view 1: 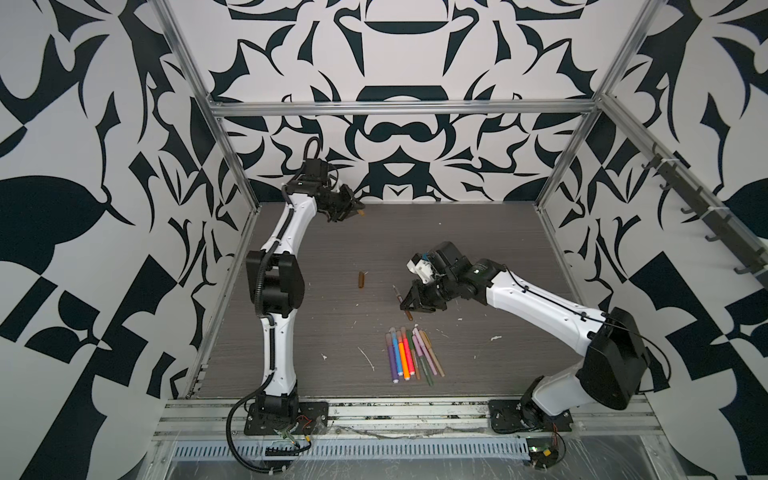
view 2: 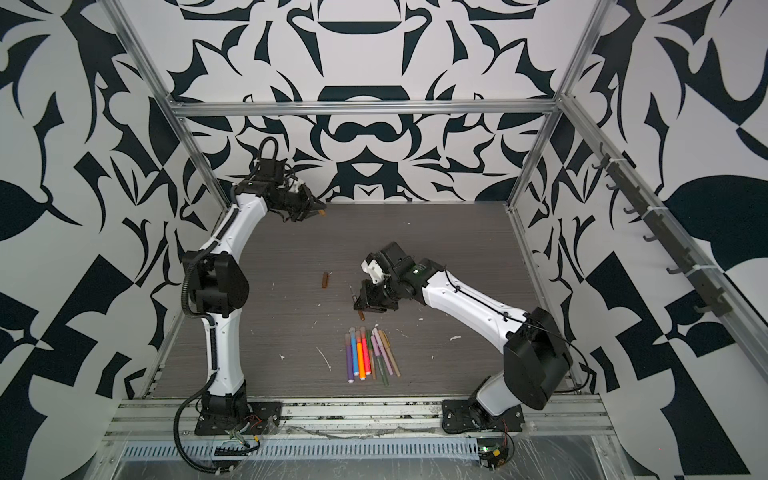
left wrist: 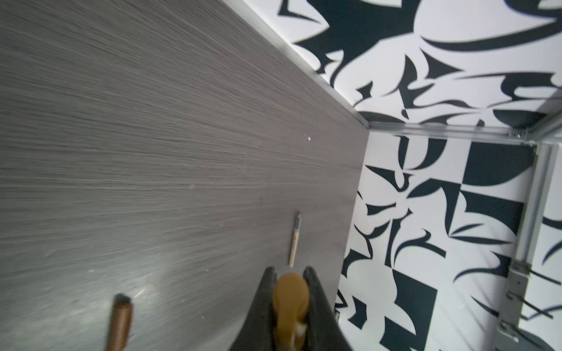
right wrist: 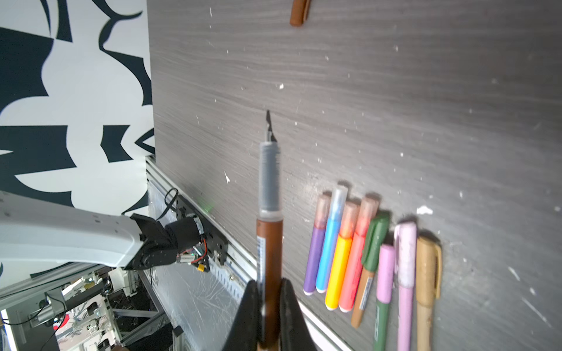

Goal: Remove pen caps from pens
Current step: Open the pen cap on the pen, then place the pen at the center of the table, then place the pen cap at the center of the table.

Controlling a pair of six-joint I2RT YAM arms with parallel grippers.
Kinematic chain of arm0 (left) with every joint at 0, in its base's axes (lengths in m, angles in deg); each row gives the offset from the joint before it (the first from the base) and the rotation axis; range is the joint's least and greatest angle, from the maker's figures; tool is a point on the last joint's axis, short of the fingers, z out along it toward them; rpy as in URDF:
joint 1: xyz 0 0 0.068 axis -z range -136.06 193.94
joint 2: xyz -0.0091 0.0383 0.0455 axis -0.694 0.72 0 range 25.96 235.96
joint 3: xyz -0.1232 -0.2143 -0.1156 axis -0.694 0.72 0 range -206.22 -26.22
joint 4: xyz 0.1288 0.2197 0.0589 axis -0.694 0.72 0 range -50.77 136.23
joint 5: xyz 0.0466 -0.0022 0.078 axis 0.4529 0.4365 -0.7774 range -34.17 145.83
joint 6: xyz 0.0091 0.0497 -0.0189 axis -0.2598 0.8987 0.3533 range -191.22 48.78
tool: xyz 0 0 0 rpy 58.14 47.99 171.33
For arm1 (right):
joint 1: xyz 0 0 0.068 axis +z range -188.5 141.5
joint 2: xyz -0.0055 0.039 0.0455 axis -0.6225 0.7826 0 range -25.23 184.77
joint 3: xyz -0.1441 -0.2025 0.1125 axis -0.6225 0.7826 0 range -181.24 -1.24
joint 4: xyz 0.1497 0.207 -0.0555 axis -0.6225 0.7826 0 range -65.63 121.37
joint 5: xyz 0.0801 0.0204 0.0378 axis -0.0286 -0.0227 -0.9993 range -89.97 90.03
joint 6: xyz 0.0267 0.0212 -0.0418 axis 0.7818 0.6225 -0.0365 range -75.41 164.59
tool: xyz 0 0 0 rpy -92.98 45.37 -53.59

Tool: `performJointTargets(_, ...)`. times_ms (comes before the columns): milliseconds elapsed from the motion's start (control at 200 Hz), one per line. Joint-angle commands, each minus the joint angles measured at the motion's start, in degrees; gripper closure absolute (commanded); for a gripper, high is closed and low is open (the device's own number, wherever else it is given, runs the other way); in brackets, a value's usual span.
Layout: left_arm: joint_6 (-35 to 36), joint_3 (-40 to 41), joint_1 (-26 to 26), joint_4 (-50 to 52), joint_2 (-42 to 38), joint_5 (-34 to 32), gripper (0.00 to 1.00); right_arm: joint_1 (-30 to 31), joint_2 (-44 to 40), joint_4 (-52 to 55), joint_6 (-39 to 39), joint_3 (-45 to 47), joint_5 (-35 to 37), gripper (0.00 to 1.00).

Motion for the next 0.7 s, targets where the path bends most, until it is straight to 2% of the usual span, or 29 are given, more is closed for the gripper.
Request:
performJointTargets(0, 4.71, 3.26, 2.21, 5.21, -1.72, -4.23, 1.0, -0.95, -2.14, 0.66, 0.69, -1.07, 2.26, 1.0)
performJointTargets(105, 12.2, 8.35, 2.24, 11.29, -3.58, -10.8, 1.0, -3.01, -2.56, 5.94, -1.95, -2.98, 6.78, 1.0)
performJointTargets(195, 16.64, 18.03, 2.25, 12.14, -7.26, -15.66, 1.0, -6.27, -3.64, 9.08, -4.19, -3.83, 9.76, 1.0)
performJointTargets(260, 18.66, 24.55, 2.25, 11.69, -9.95, -17.76, 1.0, -10.79, -4.29, 9.34, -4.78, -3.48, 9.41, 1.0)
performJointTargets(370, 20.53, 32.42, 2.25, 9.5, -12.51, -16.17, 1.0, -21.35, -2.46, 5.94, -4.56, -2.56, 2.87, 1.0)
performJointTargets(445, 20.78, 35.33, 2.34, 8.31, -12.65, -14.48, 1.0, -26.04, -0.01, 5.8, -6.36, -4.86, 0.55, 1.0)
performJointTargets(595, 20.97, 36.98, 2.65, 5.82, -11.87, -12.81, 1.0, -29.76, 5.04, 10.59, -13.85, -12.64, 4.87, 1.0)
performJointTargets(695, 22.03, 35.92, 3.12, 6.09, -9.43, -12.37, 0.99, -32.91, 7.76, 10.56, -16.32, -13.71, 7.69, 1.0)
